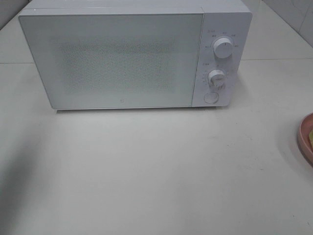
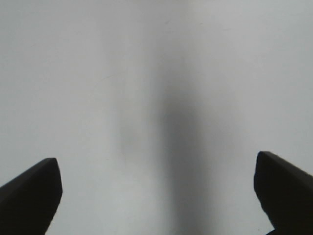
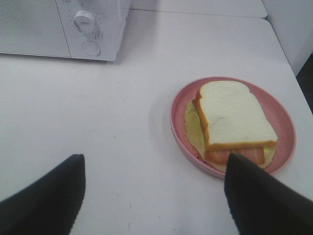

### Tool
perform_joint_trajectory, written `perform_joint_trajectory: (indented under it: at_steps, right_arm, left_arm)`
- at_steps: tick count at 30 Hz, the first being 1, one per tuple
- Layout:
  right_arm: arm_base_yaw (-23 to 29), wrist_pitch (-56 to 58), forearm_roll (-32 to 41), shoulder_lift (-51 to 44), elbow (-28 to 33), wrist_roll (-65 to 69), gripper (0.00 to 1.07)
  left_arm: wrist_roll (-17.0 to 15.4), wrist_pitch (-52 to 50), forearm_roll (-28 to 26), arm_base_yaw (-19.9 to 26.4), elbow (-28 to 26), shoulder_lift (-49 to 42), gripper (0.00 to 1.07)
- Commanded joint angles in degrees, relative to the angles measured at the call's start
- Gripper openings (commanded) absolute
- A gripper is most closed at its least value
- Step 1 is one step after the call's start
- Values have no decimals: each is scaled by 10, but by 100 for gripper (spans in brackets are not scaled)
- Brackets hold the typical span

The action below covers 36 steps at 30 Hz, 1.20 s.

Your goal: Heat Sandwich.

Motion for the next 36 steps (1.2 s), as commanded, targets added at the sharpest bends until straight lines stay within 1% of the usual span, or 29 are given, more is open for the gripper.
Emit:
perform_joint_trajectory:
  at_steps: [1, 3, 4, 5, 8, 9, 10, 12, 14, 15, 17, 18, 19, 20, 23, 24, 25, 28, 29, 30, 33, 34, 35, 36]
  right_arm:
    - [-4, -5, -1, -14, 0, -2, 76]
    - [-4, -5, -1, -14, 0, -2, 76]
    - [-4, -5, -1, -14, 0, -2, 76]
    - [-4, -5, -1, -14, 0, -2, 76]
    - [-4, -5, -1, -14, 0, -2, 76]
    - [-4, -5, -1, -14, 0, -2, 76]
    - [-4, -5, -1, -14, 0, -2, 76]
    - [-4, -5, -1, -14, 0, -2, 76]
    - [-4, -5, -1, -14, 0, -2, 76]
    - [-4, -5, -1, -14, 0, -2, 76]
    - [-4, -5, -1, -14, 0, -2, 76]
    - [-4, -5, -1, -14, 0, -2, 76]
    - [-4, -5, -1, -14, 0, -2, 76]
    - [-4, -5, -1, -14, 0, -2, 76]
    - [-4, -5, -1, -14, 0, -2, 76]
    - [-4, -5, -1, -14, 0, -2, 76]
    - [-4, -5, -1, -14, 0, -2, 76]
    - [-4, -5, -1, -14, 0, -2, 76]
    - [-4, -5, -1, -14, 0, -2, 76]
    - [-4, -5, -1, -14, 0, -2, 76]
    - [-4, -5, -1, -14, 0, -2, 76]
    - [-4, -5, -1, -14, 0, -2, 76]
    - [-4, -5, -1, -14, 0, -2, 76]
    - [-4, -5, -1, -14, 0, -2, 76]
  left_arm:
    - [-6, 41, 12, 53, -2, -41, 99]
    - [-2, 49, 6, 70, -2, -65, 99]
    - [-2, 49, 6, 70, -2, -65, 99]
    - [-1, 57, 3, 74, -2, -87, 99]
    - [-1, 72, 7, 74, -2, -124, 99]
    - [-1, 72, 7, 74, -2, -124, 99]
    - [0, 87, 12, 74, -2, -151, 99]
    - [3, 96, 12, 74, -1, -175, 99]
    - [4, 96, 12, 74, 2, -187, 99]
    - [4, 95, 12, 74, 14, -217, 99]
    - [4, 93, 12, 74, 33, -247, 99]
    - [4, 93, 12, 74, 45, -260, 99]
    - [4, 93, 12, 74, 45, -260, 99]
    - [4, 93, 12, 74, 69, -292, 99]
    - [9, 93, 12, 74, 99, -337, 99]
    - [9, 93, 12, 74, 99, -337, 99]
    - [19, 93, 12, 74, 115, -370, 99]
    - [19, 90, 9, 74, 143, -415, 99]
    - [19, 90, 9, 74, 143, -415, 99]
    - [18, 84, 5, 74, 159, -445, 99]
    - [18, 82, 1, 74, 182, -492, 99]
    - [18, 82, 1, 74, 182, -492, 99]
    - [18, 76, -1, 74, 198, -527, 99]
    - [17, 76, -1, 74, 197, -541, 99]
